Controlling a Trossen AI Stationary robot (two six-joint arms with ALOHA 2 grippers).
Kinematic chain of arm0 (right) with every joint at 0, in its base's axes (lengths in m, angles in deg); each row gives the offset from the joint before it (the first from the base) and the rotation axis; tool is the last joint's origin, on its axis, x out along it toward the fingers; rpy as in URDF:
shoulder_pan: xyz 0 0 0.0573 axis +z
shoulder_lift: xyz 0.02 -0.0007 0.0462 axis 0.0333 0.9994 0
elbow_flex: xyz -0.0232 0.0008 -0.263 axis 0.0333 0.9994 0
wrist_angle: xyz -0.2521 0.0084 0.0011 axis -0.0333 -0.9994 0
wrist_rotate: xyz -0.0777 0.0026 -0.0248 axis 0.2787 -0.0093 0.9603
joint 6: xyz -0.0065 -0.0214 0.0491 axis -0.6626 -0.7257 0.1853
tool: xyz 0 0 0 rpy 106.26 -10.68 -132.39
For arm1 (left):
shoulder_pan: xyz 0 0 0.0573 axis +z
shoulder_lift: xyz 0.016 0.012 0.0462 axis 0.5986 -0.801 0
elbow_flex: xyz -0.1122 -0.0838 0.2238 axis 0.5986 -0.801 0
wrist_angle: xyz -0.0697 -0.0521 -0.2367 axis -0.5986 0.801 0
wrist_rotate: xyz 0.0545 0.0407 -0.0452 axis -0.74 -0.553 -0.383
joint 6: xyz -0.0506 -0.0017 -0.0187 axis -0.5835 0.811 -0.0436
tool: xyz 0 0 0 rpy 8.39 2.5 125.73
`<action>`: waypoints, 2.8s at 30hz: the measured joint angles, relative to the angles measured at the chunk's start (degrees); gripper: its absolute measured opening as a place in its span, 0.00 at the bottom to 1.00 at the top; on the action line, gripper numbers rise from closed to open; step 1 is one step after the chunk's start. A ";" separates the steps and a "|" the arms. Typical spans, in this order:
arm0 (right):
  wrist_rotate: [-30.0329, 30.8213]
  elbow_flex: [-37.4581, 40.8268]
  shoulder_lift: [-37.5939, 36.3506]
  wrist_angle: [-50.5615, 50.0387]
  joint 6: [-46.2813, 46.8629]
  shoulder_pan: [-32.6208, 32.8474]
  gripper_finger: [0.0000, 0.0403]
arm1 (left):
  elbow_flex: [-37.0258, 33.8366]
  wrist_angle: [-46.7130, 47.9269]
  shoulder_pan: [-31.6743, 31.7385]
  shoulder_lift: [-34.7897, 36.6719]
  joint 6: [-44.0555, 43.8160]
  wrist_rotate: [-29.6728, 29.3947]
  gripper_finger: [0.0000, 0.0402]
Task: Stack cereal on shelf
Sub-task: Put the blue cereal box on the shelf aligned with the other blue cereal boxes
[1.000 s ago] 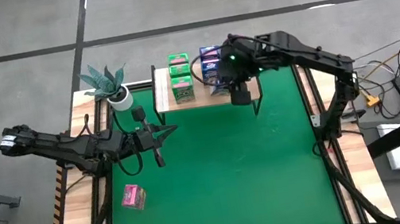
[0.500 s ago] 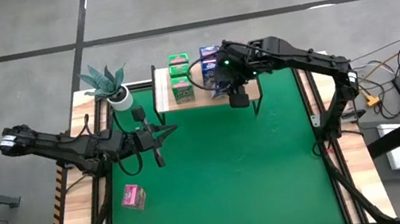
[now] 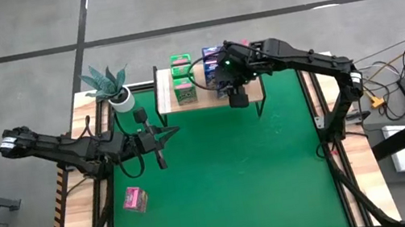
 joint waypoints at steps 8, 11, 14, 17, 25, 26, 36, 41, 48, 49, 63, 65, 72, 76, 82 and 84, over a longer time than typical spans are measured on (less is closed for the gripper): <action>0.02 -1.87 0.00 -0.03 -0.36 -0.02 0.57 | 0.00 0.04 0.00 0.00 0.32 0.00 0.00; 0.02 -3.43 0.00 -0.03 -0.24 -0.02 0.59 | 0.00 0.04 0.00 0.00 0.32 0.00 0.00; 0.02 -4.94 0.00 -0.27 -0.01 -0.02 0.59 | 0.00 0.04 -0.01 0.00 0.32 0.00 0.00; 0.02 -6.35 0.00 -0.63 0.01 0.05 0.58 | 0.00 0.07 0.00 0.00 0.34 0.00 0.00; 0.03 -11.83 -0.02 -9.70 3.48 0.90 0.50 | 0.00 0.20 -0.02 0.00 0.39 0.00 0.00; 0.12 -11.92 -0.04 -11.20 4.46 0.86 0.47 | 0.00 0.21 0.00 0.01 0.51 0.00 0.00; 10.49 -6.92 -0.02 -17.02 9.13 -2.09 0.13 | 0.00 0.16 -0.02 0.00 0.56 0.01 0.00; 10.51 -3.51 0.00 -14.20 8.84 -3.29 0.03 | 0.00 0.16 -0.01 0.00 0.56 0.00 0.00; 10.51 0.03 -0.02 -9.07 7.55 -3.43 0.02 | 0.00 0.11 -0.02 0.01 0.97 0.00 0.00; 10.51 0.25 -0.02 -8.31 7.41 -3.38 0.02 | 0.00 0.04 0.00 0.00 0.97 0.00 0.00; 7.78 0.48 -0.02 -4.05 6.40 -3.38 0.02 | 0.00 0.00 -0.02 0.00 1.58 0.00 0.00; 7.43 0.48 -0.02 -4.02 6.44 -3.38 0.02 | 0.00 0.00 -0.02 0.00 1.58 0.00 0.00; 6.81 0.48 0.00 -2.10 6.48 -3.38 0.02 | 0.00 0.00 0.00 0.00 2.02 0.00 0.00; 6.29 0.48 0.00 -1.73 6.53 -3.38 0.02 | 0.00 0.00 -0.02 0.00 2.03 0.00 0.00; 5.33 0.49 0.02 -1.70 6.61 -3.36 0.02 | 0.00 0.00 -0.02 0.00 2.33 0.00 0.00; 5.33 0.56 0.04 -1.71 6.64 -3.36 0.02 | 0.00 0.00 -0.02 0.00 2.33 0.02 0.00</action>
